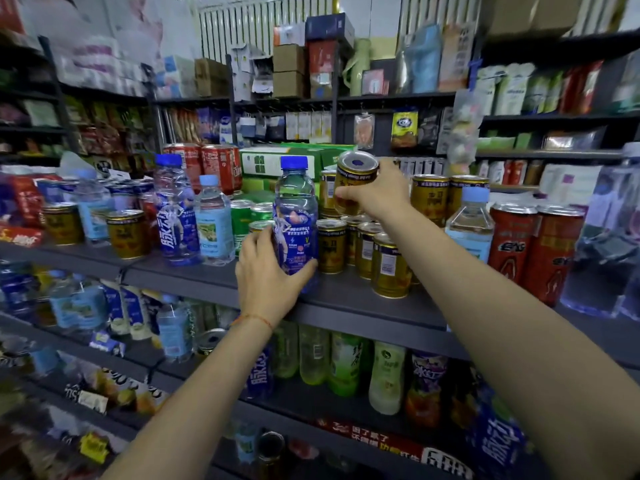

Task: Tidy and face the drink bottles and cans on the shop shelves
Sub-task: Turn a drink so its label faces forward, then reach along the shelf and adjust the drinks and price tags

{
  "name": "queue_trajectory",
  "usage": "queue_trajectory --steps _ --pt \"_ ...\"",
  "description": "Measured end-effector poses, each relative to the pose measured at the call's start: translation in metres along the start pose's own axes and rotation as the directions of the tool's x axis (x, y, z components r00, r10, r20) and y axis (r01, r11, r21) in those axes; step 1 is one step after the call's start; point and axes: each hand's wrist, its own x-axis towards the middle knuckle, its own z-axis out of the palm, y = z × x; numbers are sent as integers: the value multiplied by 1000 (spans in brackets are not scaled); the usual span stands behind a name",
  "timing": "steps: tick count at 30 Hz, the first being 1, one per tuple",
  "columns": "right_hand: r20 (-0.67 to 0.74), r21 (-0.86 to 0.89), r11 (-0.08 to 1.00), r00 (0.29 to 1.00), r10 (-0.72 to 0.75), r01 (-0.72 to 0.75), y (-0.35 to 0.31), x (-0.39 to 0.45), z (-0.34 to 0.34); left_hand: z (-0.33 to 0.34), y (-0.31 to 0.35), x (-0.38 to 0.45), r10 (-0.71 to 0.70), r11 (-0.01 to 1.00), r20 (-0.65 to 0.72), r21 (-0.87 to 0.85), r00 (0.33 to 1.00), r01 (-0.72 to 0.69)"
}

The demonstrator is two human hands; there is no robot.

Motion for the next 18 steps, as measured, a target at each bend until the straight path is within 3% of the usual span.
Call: queue_trajectory --steps 3,8,18 --pt "44 -41 999 999 30 -28 -4 14 17 -4 -5 12 9 999 3 -52 1000 -9" --pt "129 -119 992 990 62 -46 -1 23 38 -3 -17 26 15 999 141 -36 990 -10" --pt "159 -302 953 983 87 -35 -9 23 45 2 -24 26 49 997 107 -71 993 -42"
